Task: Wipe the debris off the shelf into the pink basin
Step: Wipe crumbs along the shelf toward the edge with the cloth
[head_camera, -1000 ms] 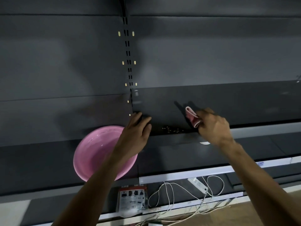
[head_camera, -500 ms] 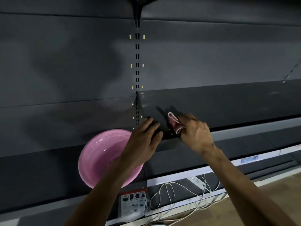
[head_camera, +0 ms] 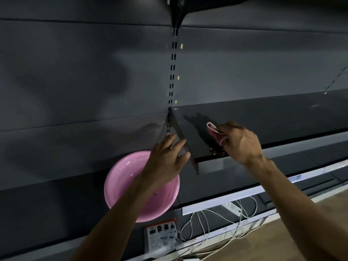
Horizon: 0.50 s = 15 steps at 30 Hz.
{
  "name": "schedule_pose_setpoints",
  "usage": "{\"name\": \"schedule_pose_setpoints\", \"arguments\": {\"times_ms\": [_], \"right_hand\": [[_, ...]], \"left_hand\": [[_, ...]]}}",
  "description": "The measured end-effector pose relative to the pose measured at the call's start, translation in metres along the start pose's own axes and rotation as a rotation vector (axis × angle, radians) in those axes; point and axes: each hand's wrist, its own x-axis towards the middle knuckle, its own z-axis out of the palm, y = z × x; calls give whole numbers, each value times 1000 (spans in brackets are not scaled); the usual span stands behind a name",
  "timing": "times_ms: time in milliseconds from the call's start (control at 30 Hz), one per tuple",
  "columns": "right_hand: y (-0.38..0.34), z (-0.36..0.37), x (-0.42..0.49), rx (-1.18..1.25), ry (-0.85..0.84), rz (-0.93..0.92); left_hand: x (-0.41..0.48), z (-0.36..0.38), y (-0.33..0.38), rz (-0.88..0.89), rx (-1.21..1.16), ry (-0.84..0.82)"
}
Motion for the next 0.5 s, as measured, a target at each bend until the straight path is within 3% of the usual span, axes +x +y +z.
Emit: {"name": "schedule_pose_setpoints", "arguments": {"times_ms": [267,500], "right_hand": [[-32,-5,4,-43,17,-3],[-69,1,16,-80,184,-102]], "left_hand": [[-16,-17,-36,-32,-3,-19],[-31,-41,-62,-59,-11,32]]}}
